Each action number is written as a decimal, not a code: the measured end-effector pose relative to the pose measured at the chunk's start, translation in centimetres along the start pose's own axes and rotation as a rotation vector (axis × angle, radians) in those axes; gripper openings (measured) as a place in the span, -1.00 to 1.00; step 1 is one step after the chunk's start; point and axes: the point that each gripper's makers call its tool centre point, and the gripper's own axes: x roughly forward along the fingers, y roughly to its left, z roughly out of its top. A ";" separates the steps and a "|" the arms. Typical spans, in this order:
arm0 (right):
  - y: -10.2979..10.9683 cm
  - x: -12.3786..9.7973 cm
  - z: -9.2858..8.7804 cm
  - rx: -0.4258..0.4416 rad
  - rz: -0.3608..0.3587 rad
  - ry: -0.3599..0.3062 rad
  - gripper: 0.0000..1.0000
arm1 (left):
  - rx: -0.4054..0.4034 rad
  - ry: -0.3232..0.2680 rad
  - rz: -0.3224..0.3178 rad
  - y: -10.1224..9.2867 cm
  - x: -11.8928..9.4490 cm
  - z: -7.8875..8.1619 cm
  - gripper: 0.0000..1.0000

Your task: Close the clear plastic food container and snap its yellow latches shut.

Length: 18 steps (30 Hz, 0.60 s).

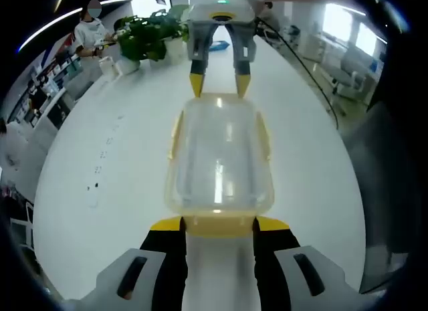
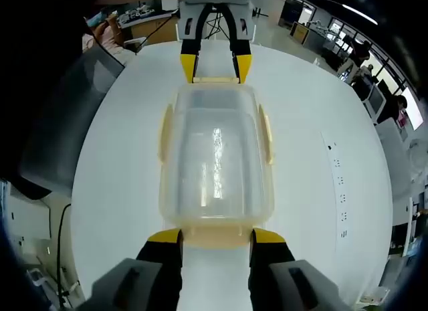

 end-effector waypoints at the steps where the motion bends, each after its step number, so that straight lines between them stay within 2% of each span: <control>1: 0.1 0.0 -0.2 0.003 0.003 0.006 -0.28 | -0.002 -0.005 -0.003 0.0 0.2 0.2 -0.30; 8: -0.1 -0.2 -1.0 -0.001 -0.002 0.029 -0.28 | -0.013 -0.006 -0.010 0.0 1.2 0.5 -0.30; 18: 0.4 0.4 -1.9 0.005 0.030 0.059 -0.28 | -0.021 0.002 -0.025 -0.3 2.3 0.4 -0.30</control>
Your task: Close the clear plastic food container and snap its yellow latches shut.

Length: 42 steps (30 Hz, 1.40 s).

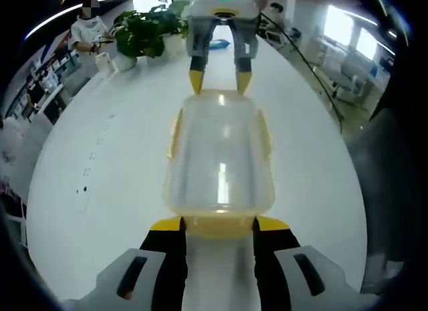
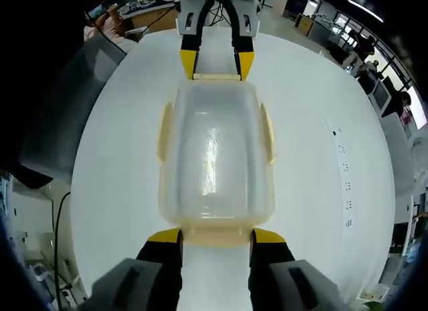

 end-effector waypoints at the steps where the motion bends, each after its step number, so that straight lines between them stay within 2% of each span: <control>1: 0.0 0.0 -0.1 -0.002 0.002 0.002 -0.28 | -0.011 -0.002 -0.013 0.0 0.1 0.0 -0.30; 10: 0.2 0.4 -0.4 0.002 0.028 0.010 -0.28 | -0.006 -0.011 -0.026 0.0 0.4 0.1 -0.29; 13: 0.4 0.5 0.0 -0.001 0.032 0.003 -0.28 | -0.017 0.004 -0.042 -0.2 0.4 -0.3 -0.29; 17: 0.9 0.7 0.8 0.057 0.050 -0.046 -0.28 | 0.009 0.024 -0.039 -0.1 0.0 -1.1 -0.29; 20: 1.4 1.0 1.5 0.094 0.061 -0.068 -0.28 | 0.004 0.020 -0.053 -0.1 -0.5 -1.7 -0.29; 24: 1.9 1.3 2.4 0.101 0.061 -0.083 -0.26 | -0.001 0.022 -0.082 -0.7 -1.0 -2.6 -0.28; 27: 2.0 2.0 2.2 0.118 0.044 -0.074 -0.18 | -0.002 -0.016 -0.077 -0.7 -1.1 -2.8 -0.27; 30: 2.7 2.1 2.4 0.204 0.082 -0.098 0.12 | -0.066 -0.028 -0.074 -0.7 -1.4 -3.6 -0.24; 34: 2.0 0.0 2.1 0.180 0.056 -0.107 0.08 | -0.091 -0.028 -0.059 -0.6 -2.4 -5.1 -0.20; 36: 1.6 -0.9 2.5 0.194 0.041 -0.135 -0.02 | -0.096 -0.061 -0.041 -0.4 -3.1 -4.5 -0.23; 37: 0.9 -1.6 3.0 0.186 -0.005 -0.169 -0.15 | -0.102 -0.099 -0.022 -0.1 -3.6 -3.7 -0.25; 39: 0.7 -2.2 4.0 0.173 -0.034 -0.230 -0.43 | -0.133 -0.179 -0.015 0.0 -4.4 -1.9 -0.38; 40: 0.7 -2.3 4.1 0.178 -0.036 -0.235 -0.47 | -0.122 -0.191 -0.025 -0.1 -4.6 -1.5 -0.46; 42: 0.7 -2.1 4.5 0.189 -0.045 -0.251 -0.43 | -0.096 -0.200 0.007 0.4 -4.8 -1.0 -0.50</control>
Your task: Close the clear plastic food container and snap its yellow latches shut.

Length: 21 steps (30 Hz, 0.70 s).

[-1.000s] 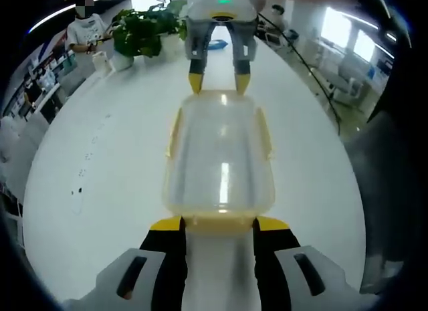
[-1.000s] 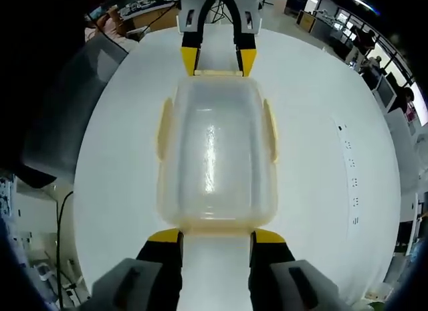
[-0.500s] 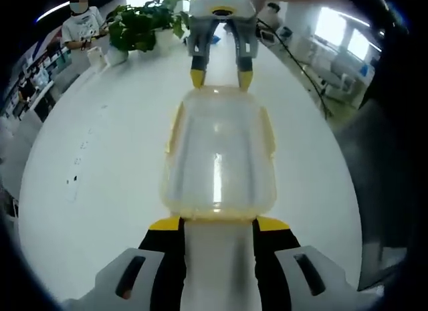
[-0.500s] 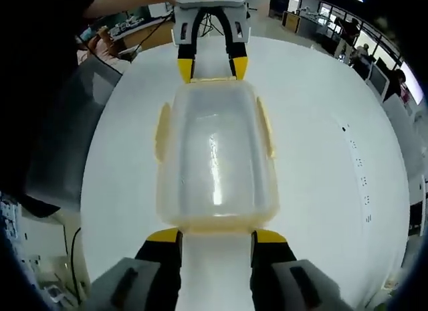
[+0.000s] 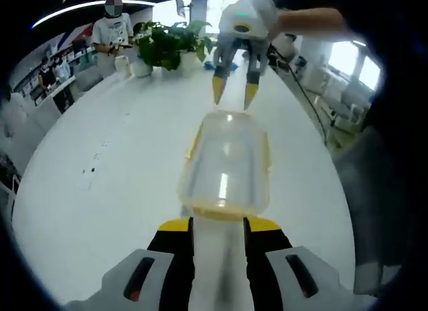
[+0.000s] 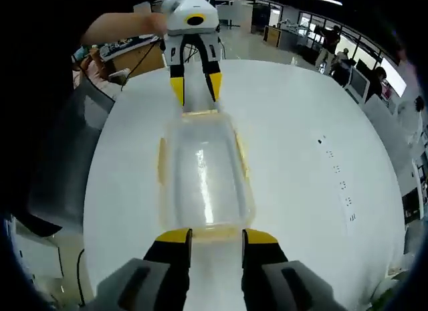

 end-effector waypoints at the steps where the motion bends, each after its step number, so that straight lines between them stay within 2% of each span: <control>1: 0.2 0.2 0.2 -0.009 0.005 -0.010 -0.44 | -0.003 -0.010 -0.005 0.0 0.1 0.3 -0.50; 3: 0.3 0.4 0.2 -0.018 0.004 -0.008 -0.46 | -0.024 -0.029 -0.019 -0.1 0.3 0.6 -0.49; 9: 0.4 0.4 0.6 -0.034 0.010 -0.017 -0.51 | -0.013 -0.016 -0.015 -0.3 1.0 0.7 -0.45; 12: 0.4 1.1 1.4 -0.044 0.017 -0.019 -0.50 | 0.039 -0.014 0.020 -0.4 1.7 1.4 -0.40; 14: 0.5 1.5 2.1 -0.056 0.021 -0.024 -0.51 | 0.058 -0.018 0.020 -0.7 2.3 2.1 -0.39; 21: 0.8 2.8 4.8 -0.106 0.046 -0.038 -0.50 | 0.042 -0.058 -0.022 -1.7 4.6 4.2 -0.40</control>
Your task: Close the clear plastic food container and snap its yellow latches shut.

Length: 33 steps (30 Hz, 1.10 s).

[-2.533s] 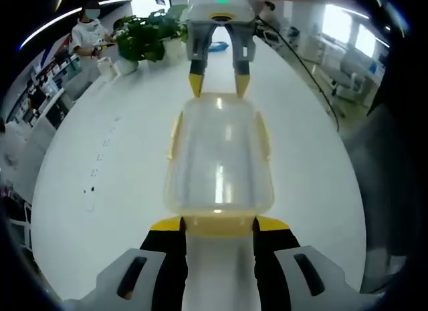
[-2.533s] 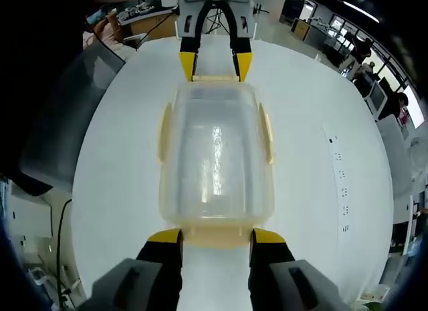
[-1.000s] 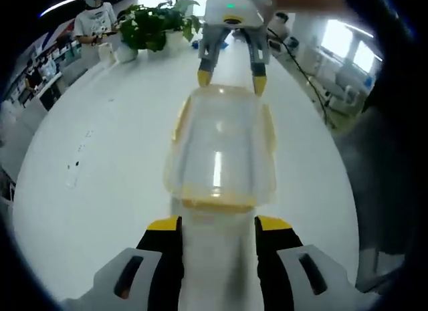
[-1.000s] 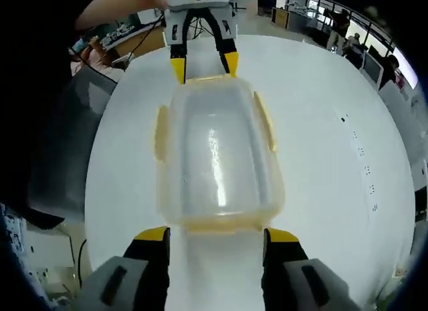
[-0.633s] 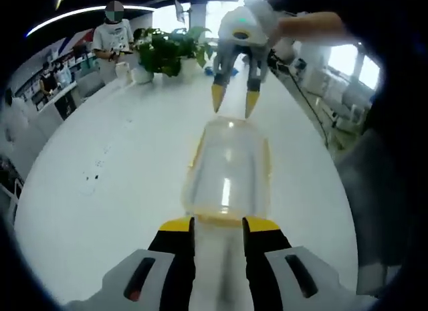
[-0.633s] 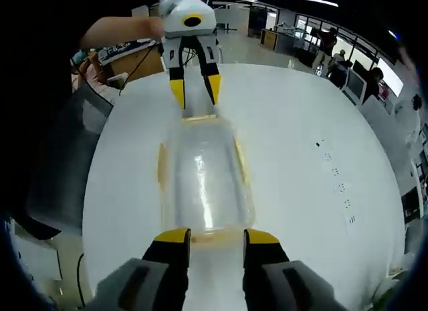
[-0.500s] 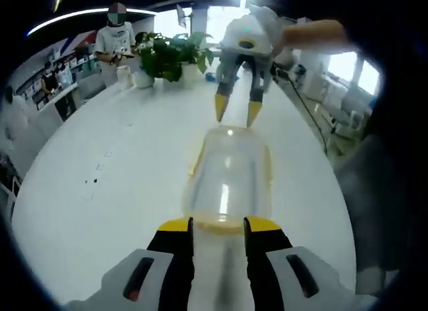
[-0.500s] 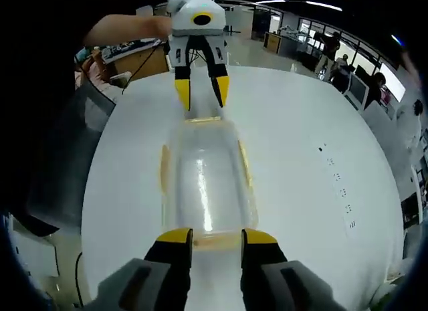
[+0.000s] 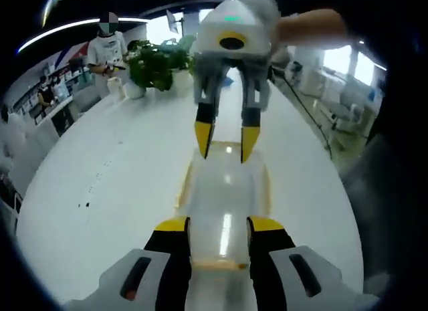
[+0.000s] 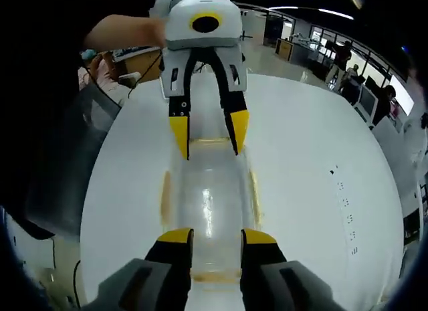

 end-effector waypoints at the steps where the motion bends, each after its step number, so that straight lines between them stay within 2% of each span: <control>1: -0.1 0.1 0.4 0.000 -0.001 -0.008 -0.51 | 0.003 -0.002 -0.004 -0.1 0.2 0.2 -0.40; 5: 0.0 0.5 1.4 -0.015 0.006 -0.023 -0.51 | 0.022 -0.007 -0.018 -0.3 0.9 1.1 -0.42; 15: -0.1 0.6 1.8 -0.012 0.007 -0.038 -0.50 | 0.073 0.009 -0.028 -1.5 2.7 1.7 -0.42; 17: -0.1 0.7 2.1 -0.013 0.011 -0.041 -0.45 | 0.109 0.013 -0.015 -1.7 2.9 1.8 -0.42; 23: -0.3 1.4 2.4 -0.022 0.023 -0.032 -0.30 | 0.128 0.038 -0.012 -2.3 3.2 1.6 -0.34; 27: -0.2 1.6 2.7 -0.008 0.041 -0.035 -0.16 | 0.138 0.033 -0.006 -2.9 3.2 1.7 -0.29; 33: -0.1 1.9 2.1 -0.033 0.065 0.005 -0.02 | 0.158 0.043 0.036 -3.1 3.2 1.5 -0.17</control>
